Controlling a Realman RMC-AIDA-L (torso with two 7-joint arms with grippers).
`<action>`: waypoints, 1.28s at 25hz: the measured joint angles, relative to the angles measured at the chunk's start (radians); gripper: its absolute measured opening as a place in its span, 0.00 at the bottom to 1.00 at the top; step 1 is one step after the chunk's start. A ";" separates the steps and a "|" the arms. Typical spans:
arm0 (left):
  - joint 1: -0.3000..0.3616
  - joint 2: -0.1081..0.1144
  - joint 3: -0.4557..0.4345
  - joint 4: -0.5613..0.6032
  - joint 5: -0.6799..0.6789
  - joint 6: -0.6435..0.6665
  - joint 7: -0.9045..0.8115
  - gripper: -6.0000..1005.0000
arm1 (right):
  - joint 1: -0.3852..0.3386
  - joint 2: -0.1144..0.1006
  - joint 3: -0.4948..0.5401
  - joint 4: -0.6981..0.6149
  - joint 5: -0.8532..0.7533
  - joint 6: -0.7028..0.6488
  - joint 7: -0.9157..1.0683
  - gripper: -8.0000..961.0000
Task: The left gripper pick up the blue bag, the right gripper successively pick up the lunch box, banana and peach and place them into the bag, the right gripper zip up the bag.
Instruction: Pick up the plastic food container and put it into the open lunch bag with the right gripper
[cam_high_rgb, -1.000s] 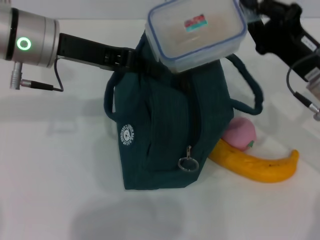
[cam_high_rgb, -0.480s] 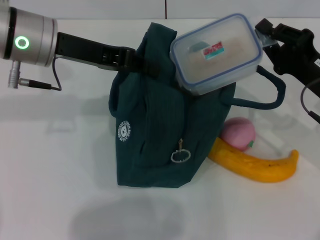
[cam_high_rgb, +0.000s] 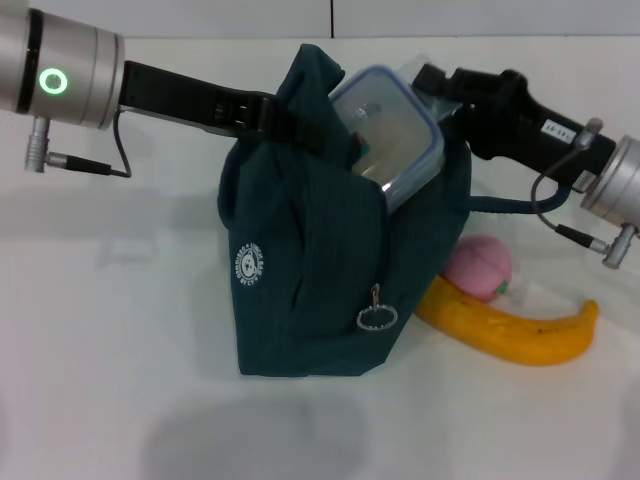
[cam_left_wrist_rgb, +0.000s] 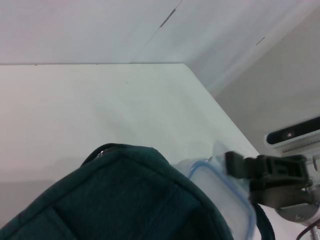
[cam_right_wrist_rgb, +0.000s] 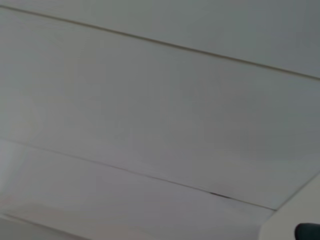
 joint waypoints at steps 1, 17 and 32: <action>0.000 -0.001 0.000 0.000 0.000 0.000 0.000 0.06 | 0.003 0.000 -0.007 0.000 0.000 0.013 0.000 0.16; -0.021 -0.004 0.001 -0.003 0.000 -0.002 0.005 0.06 | 0.082 0.000 -0.053 0.014 -0.027 0.108 -0.049 0.17; -0.050 0.006 -0.005 -0.076 -0.001 -0.025 0.045 0.06 | 0.123 0.000 -0.148 0.013 -0.024 0.194 -0.120 0.18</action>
